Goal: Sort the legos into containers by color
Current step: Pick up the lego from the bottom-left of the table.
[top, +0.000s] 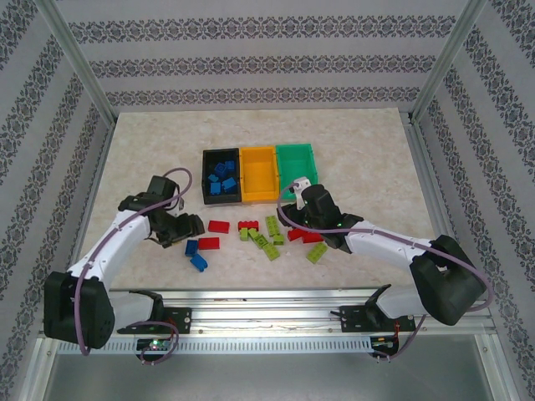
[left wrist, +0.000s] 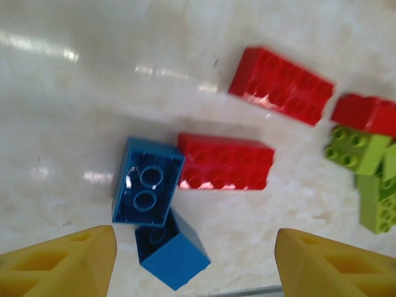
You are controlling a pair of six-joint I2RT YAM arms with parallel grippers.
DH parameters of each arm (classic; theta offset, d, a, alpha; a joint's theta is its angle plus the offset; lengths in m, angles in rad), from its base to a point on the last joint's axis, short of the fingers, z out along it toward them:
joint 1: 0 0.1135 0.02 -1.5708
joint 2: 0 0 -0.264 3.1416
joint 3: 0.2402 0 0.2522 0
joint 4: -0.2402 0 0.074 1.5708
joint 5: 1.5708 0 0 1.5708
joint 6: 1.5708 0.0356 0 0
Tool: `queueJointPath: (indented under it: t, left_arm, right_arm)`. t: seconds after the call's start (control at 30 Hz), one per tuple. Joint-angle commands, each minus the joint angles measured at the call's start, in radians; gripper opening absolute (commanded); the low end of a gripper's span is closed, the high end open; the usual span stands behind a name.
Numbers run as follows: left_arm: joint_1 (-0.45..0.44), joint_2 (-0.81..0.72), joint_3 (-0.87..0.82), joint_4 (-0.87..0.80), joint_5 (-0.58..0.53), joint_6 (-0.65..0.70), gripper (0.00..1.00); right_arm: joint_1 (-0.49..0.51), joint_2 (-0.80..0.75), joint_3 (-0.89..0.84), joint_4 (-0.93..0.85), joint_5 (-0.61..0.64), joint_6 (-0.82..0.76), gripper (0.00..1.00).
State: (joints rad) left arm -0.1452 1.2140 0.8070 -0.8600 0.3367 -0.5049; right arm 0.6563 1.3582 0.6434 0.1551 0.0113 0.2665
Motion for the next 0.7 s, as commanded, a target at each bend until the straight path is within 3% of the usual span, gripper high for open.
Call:
queueJointPath:
  t: [0.0, 0.2, 0.4, 0.67]
  left_arm:
    - [-0.023, 0.033, -0.015, -0.016, -0.011, -0.055, 0.68]
    - [-0.051, 0.136, 0.017, -0.032, -0.108, -0.052, 0.67]
    - [-0.066, 0.145, 0.030, -0.058, -0.163, -0.038, 0.63]
    - [-0.107, 0.191, -0.003, -0.019, -0.151, -0.055, 0.63]
  right_arm:
    - [-0.005, -0.015, -0.014, 0.032, 0.013, 0.020, 0.57]
    - [-0.005, -0.030, -0.020, 0.030, 0.024, 0.014, 0.57]
    - [-0.005, -0.024, -0.015, 0.027, 0.018, 0.014, 0.57]
    - [-0.004, -0.044, -0.035, 0.049, 0.026, 0.020, 0.57]
